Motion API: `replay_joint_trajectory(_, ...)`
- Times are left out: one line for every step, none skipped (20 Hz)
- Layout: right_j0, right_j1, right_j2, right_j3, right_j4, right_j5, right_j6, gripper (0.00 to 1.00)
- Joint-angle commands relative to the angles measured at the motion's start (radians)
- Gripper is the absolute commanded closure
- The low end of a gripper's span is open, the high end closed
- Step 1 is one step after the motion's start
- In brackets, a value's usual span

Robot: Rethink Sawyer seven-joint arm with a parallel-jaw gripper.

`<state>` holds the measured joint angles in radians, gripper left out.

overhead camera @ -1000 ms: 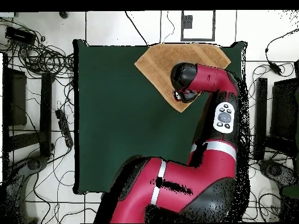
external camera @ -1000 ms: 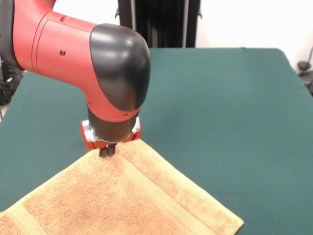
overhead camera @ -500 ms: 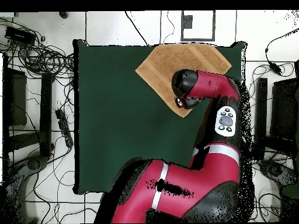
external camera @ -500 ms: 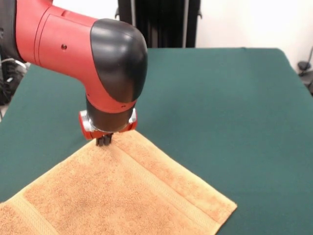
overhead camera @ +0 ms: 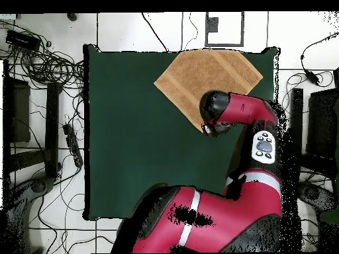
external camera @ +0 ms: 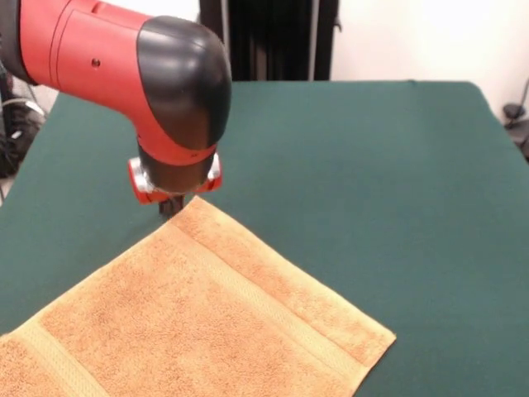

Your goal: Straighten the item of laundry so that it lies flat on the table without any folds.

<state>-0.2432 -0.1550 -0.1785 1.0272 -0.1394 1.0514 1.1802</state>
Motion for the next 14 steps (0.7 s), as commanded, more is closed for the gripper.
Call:
replay_joint_trajectory(0.002,-0.018,0.111,0.312,-0.07,0.084,-0.16,1.0)
replay_joint_trajectory(-0.001,-0.043,0.113,0.331,-0.072,0.102,-0.172,1.0)
replay_joint_trajectory(-0.004,-0.069,0.116,0.35,-0.073,0.12,-0.183,1.0)
replay_joint_trajectory(-0.009,-0.089,0.118,0.365,-0.076,0.132,-0.187,1.0)
replay_joint_trajectory(-0.013,-0.11,0.12,0.381,-0.079,0.144,-0.192,1.0)
replay_joint_trajectory(-0.017,-0.13,0.122,0.396,-0.082,0.156,-0.196,1.0)
replay_joint_trajectory(-0.018,-0.146,0.123,0.404,-0.087,0.163,-0.191,1.0)
replay_joint_trajectory(-0.018,-0.153,0.129,0.396,-0.093,0.174,-0.184,1.0)
replay_joint_trajectory(-0.024,-0.158,0.138,0.384,-0.094,0.184,-0.183,1.0)
replay_joint_trajectory(-0.036,-0.174,0.152,0.378,-0.088,0.191,-0.187,1.0)
replay_joint_trajectory(-0.052,-0.195,0.167,0.368,-0.08,0.186,-0.191,1.0)
replay_joint_trajectory(-0.084,-0.231,0.203,0.374,-0.049,0.173,-0.202,1.0)
replay_joint_trajectory(-0.107,-0.269,0.23,0.367,-0.03,0.177,-0.222,1.0)
replay_joint_trajectory(-0.132,-0.305,0.264,0.357,-0.002,0.189,-0.236,1.0)
